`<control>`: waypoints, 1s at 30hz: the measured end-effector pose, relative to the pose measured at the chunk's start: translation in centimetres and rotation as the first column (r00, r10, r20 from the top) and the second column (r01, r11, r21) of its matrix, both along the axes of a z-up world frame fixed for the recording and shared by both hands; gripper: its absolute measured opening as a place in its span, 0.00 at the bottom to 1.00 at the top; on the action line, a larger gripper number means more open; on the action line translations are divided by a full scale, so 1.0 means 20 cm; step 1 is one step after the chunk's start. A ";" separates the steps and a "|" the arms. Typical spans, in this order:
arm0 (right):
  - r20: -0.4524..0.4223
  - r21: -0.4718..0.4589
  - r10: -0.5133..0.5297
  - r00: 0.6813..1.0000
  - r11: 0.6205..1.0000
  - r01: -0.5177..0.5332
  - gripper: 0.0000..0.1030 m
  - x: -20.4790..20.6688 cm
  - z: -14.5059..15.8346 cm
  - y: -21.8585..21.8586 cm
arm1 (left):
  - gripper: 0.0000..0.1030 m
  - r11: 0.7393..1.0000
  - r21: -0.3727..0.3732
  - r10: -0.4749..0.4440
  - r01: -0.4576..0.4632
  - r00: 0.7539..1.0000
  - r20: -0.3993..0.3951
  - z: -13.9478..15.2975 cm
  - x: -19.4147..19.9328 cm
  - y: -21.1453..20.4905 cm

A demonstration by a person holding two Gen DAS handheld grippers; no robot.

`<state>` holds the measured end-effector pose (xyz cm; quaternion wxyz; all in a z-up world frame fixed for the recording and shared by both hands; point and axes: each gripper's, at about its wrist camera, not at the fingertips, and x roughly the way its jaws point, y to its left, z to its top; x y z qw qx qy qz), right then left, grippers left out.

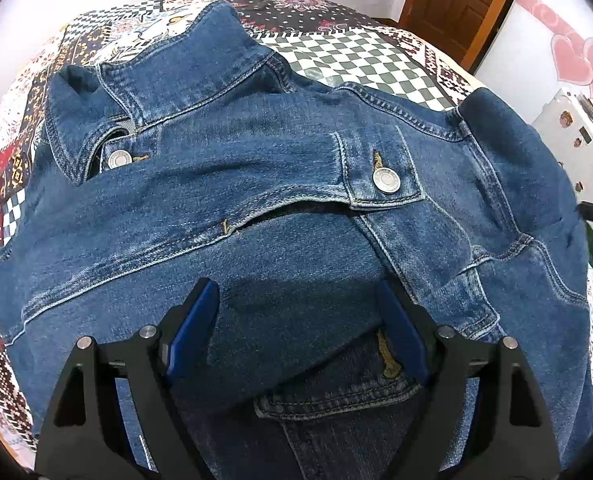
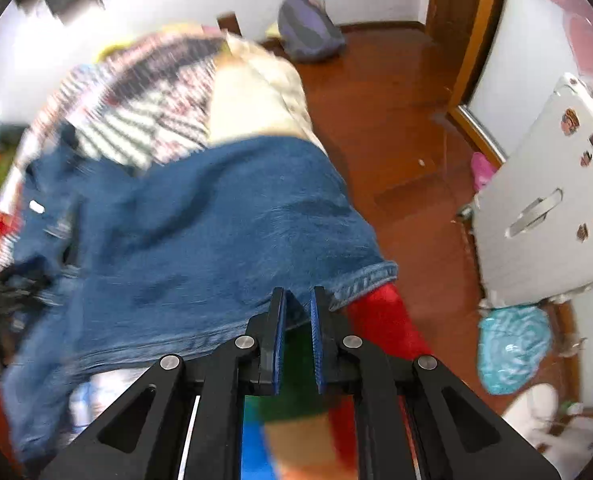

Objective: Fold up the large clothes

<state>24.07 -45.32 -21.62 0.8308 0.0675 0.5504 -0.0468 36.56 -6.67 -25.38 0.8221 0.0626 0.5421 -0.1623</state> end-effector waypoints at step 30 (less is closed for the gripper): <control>-0.045 0.588 -0.358 0.933 0.745 0.314 0.61 0.02 -0.28 -0.42 | 0.79 0.994 -0.104 -0.025 0.038 0.992 0.123 0.35 -0.12 -0.09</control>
